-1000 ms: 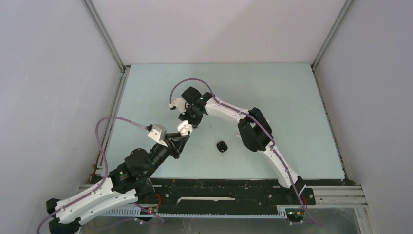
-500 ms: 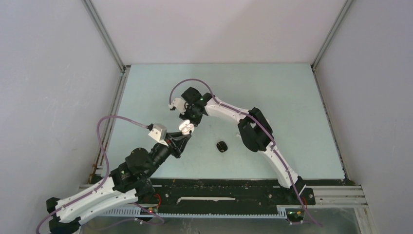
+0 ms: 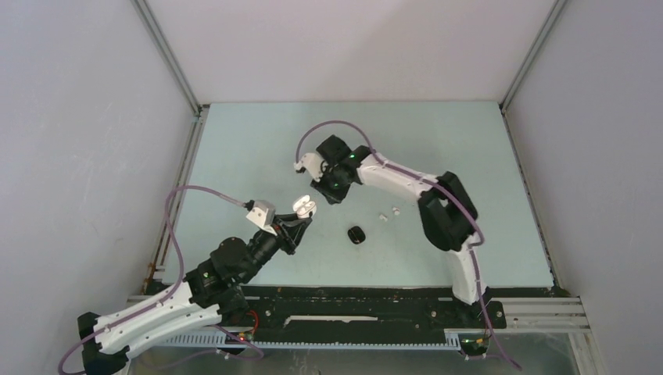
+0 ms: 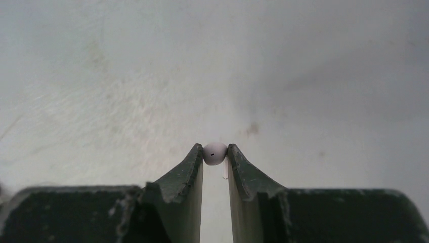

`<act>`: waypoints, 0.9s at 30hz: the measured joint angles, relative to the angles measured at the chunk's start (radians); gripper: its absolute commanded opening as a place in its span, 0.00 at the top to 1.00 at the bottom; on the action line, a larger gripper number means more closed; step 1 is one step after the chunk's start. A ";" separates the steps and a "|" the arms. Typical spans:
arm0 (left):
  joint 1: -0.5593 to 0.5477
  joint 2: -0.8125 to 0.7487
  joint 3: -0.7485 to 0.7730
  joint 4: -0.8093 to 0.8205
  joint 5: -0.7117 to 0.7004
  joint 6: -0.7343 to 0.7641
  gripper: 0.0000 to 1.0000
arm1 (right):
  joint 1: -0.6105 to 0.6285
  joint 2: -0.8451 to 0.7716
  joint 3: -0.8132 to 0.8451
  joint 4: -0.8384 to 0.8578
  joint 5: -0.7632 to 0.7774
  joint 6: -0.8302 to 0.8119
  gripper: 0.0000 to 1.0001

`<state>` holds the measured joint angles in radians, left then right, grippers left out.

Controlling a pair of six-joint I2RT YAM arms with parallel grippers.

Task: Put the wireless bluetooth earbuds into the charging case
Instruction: Pick up the earbud from the center of the board.

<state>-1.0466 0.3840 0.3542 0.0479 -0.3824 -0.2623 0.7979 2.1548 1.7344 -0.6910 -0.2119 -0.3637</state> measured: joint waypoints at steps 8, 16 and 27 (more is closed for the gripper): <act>0.000 0.107 -0.052 0.129 0.016 0.006 1.00 | -0.107 -0.426 -0.121 -0.008 -0.091 0.038 1.00; 0.000 0.302 -0.059 0.352 0.060 0.050 1.00 | -0.148 -0.861 -0.230 -0.014 -0.176 -0.058 1.00; 0.000 0.432 -0.059 0.708 0.268 0.158 1.00 | 0.008 -1.310 -0.539 0.423 -0.213 0.162 1.00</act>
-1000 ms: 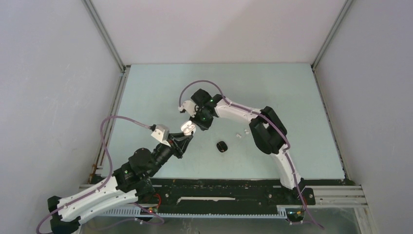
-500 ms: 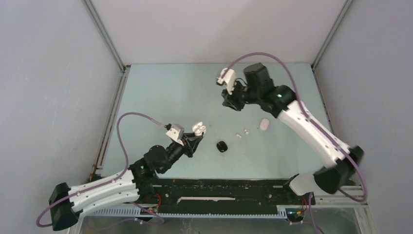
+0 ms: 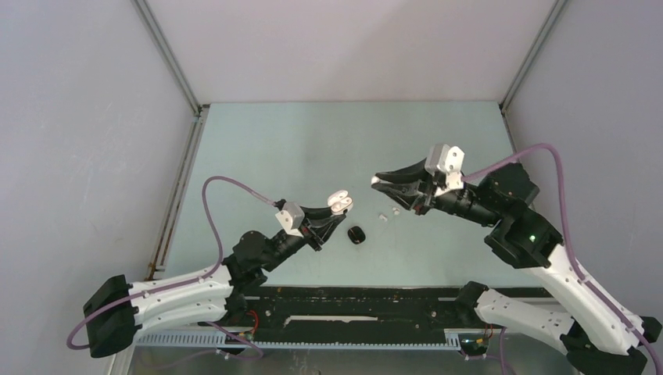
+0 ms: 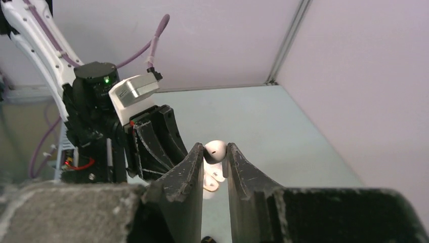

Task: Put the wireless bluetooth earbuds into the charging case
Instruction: Pick up the earbud from the center of the board, then place the earbud in the charging case.

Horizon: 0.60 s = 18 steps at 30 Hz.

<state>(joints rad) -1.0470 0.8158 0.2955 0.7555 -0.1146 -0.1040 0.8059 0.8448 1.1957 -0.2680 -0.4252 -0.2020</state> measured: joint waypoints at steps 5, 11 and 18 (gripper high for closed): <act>0.000 0.014 0.000 0.074 0.065 0.018 1.00 | 0.020 0.079 -0.024 0.100 0.040 0.174 1.00; -0.010 0.015 0.002 0.102 0.064 0.018 1.00 | 0.031 0.141 -0.076 0.129 0.058 0.281 1.00; -0.018 0.014 0.005 0.103 0.038 0.014 1.00 | 0.056 0.134 -0.096 0.170 0.071 0.334 1.00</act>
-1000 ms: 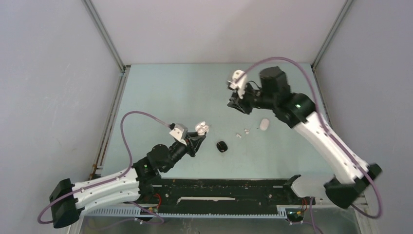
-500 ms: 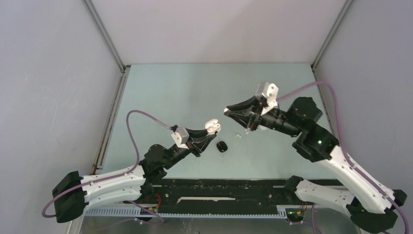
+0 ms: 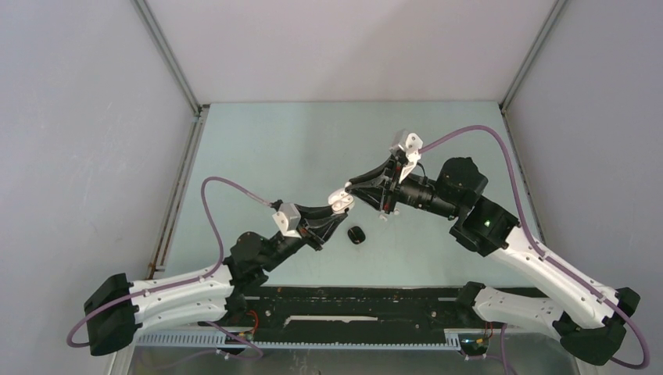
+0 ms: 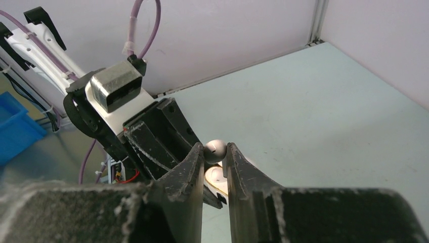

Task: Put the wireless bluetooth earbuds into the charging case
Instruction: Place the earbud in the charging case.

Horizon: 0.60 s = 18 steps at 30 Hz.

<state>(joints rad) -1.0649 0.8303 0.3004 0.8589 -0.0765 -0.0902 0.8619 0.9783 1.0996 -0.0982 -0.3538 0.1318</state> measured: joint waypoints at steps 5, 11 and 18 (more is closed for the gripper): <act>0.000 0.013 0.033 0.025 -0.001 -0.041 1.00 | 0.007 -0.016 -0.059 0.050 0.003 0.014 1.00; 0.000 0.067 0.057 0.106 0.006 -0.112 1.00 | 0.007 -0.018 -0.115 0.127 0.002 0.010 1.00; -0.003 0.084 0.057 0.134 0.010 -0.139 1.00 | 0.012 -0.031 -0.129 0.169 -0.001 -0.013 1.00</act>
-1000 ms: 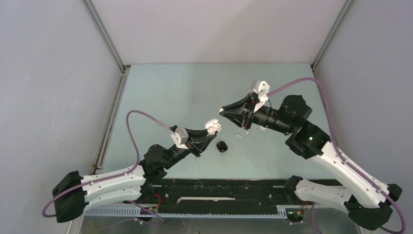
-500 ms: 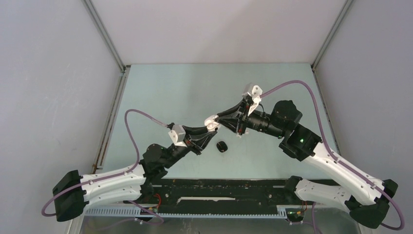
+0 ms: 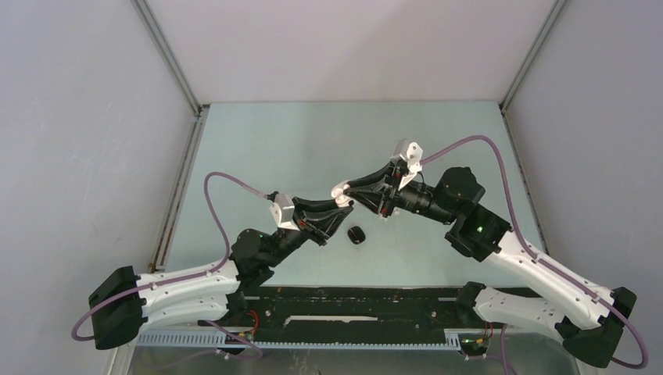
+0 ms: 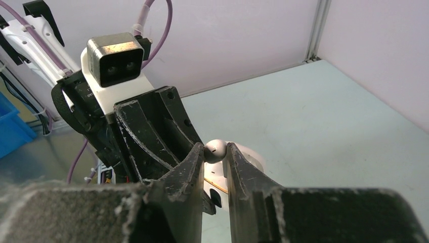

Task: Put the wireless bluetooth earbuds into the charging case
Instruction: Place the earbud in the charging case.

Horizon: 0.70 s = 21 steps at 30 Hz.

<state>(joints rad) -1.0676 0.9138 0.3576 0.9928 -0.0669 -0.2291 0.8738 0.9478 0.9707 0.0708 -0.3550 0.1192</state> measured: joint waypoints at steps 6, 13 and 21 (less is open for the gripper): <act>0.000 -0.003 0.000 0.020 0.000 -0.008 1.00 | 0.001 -0.009 -0.018 0.021 0.000 -0.026 1.00; 0.000 -0.006 0.000 0.030 0.003 -0.018 1.00 | 0.002 -0.014 -0.045 0.037 0.000 -0.043 1.00; 0.000 -0.006 0.000 0.031 0.010 -0.026 1.00 | 0.004 -0.022 -0.056 0.056 0.000 -0.076 1.00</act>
<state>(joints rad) -1.0676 0.9077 0.3576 1.0233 -0.0566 -0.2550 0.8776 0.9257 0.9146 0.1268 -0.3550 0.0429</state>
